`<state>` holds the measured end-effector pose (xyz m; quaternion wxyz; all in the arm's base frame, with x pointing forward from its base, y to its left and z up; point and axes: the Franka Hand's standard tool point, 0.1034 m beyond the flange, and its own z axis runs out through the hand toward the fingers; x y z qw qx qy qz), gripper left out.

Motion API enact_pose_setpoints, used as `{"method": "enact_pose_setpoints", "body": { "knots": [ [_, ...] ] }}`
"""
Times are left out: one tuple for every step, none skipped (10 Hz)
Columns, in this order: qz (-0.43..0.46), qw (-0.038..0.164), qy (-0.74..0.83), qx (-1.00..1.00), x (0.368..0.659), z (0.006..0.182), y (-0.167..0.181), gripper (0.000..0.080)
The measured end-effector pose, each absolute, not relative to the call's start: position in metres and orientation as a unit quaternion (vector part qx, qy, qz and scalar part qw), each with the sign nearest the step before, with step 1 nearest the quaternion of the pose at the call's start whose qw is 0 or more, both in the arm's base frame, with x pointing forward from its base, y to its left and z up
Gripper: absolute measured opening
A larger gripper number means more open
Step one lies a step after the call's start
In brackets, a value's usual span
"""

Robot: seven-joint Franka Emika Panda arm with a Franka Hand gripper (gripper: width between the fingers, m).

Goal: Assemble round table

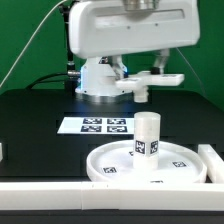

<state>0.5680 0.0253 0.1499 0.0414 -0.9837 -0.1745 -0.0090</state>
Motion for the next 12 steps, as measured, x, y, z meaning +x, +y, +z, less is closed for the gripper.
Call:
{"method": "enact_pose_setpoints", "body": {
  "knots": [
    [-0.008,0.041,-0.172,-0.984,0.566,0.15,0.021,0.0452],
    [-0.007,0.041,-0.171,-0.984,0.566,0.149,0.02,0.0452],
    [-0.006,0.041,-0.174,-0.984,0.565,0.148,0.022,0.0452],
    [-0.005,0.037,-0.185,-0.982,0.564,0.143,0.026,0.0452],
    [-0.002,0.038,-0.193,-0.98,0.563,0.139,0.03,0.0452],
    [0.001,0.038,-0.203,-0.978,0.563,0.135,0.03,0.0452],
    [0.012,0.04,-0.223,-0.974,0.565,0.132,0.03,0.0452],
    [0.013,0.04,-0.225,-0.973,0.568,0.13,0.032,0.0452],
    [0.014,0.04,-0.226,-0.973,0.567,0.128,0.033,0.0452],
    [0.009,0.038,-0.226,-0.973,0.568,0.127,0.033,0.0452],
    [0.008,0.038,-0.225,-0.973,0.569,0.127,0.033,0.0452],
    [0.006,0.039,-0.224,-0.974,0.57,0.127,0.032,0.0452]
  ]
}}
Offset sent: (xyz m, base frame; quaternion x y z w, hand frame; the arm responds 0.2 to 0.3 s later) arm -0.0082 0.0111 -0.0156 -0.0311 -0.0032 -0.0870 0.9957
